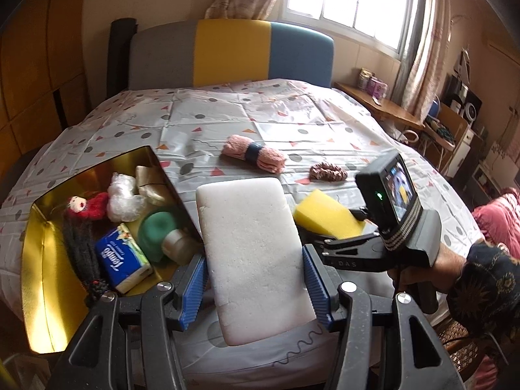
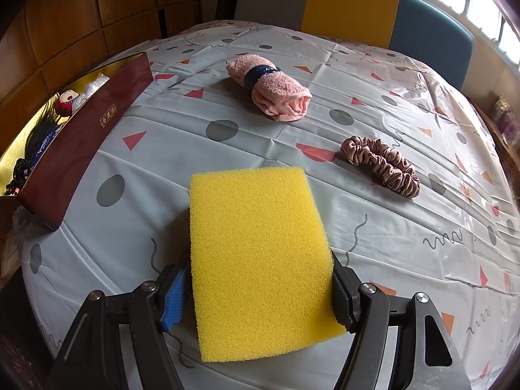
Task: Organize soft objects
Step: 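Carry the white foam block into the gold tray and open the left gripper, then carry the yellow sponge into the gold tray and open the right gripper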
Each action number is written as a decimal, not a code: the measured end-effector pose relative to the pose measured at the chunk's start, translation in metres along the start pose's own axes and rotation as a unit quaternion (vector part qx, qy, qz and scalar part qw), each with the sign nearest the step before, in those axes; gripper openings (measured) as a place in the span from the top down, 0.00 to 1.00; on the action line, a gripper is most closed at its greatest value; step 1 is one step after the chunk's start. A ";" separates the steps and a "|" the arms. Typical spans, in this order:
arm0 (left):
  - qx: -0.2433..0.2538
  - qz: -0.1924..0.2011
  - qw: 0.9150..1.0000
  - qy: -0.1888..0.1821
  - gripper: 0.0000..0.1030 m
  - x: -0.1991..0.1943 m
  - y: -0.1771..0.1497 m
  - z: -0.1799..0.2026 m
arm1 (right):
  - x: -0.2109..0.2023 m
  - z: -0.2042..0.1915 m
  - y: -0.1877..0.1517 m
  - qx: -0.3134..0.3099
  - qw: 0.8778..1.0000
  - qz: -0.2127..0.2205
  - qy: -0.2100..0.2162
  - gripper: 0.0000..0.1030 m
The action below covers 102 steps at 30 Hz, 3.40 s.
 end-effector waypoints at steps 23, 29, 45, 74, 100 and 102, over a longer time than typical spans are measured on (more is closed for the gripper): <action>-0.271 -0.056 0.953 0.119 0.45 0.017 -0.011 -0.277 | 0.000 0.000 0.000 -0.003 1.000 -0.002 -0.004 0.30; -0.247 -0.085 0.955 0.140 0.41 0.053 -0.002 -0.291 | 0.001 0.000 0.000 -0.003 1.000 -0.002 -0.004 0.30; -0.244 -0.044 0.950 0.188 0.21 0.010 -0.007 -0.294 | 0.002 -0.001 0.001 -0.005 1.000 -0.003 -0.008 0.30; -0.218 0.028 0.941 0.258 0.21 -0.067 -0.063 -0.225 | -0.004 0.000 0.000 0.077 0.995 -0.048 -0.051 0.32; -0.308 0.063 0.899 0.305 0.21 -0.124 -0.101 -0.297 | -0.047 -0.331 0.124 -0.025 0.976 -0.011 0.216 0.32; -0.314 0.060 0.896 0.308 0.21 -0.125 -0.106 -0.302 | -0.030 -0.348 0.124 -0.020 0.974 -0.033 0.222 0.32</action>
Point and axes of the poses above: each gripper's, at about its wrist camera, not at the fingertips, and x roughly the way its jaws point, z to its right, y to its top, the point moved 8 cm from there along x, roughly the way its jaws point, and after that the axes turned 1 degree about -y, right-handed, at the moved point
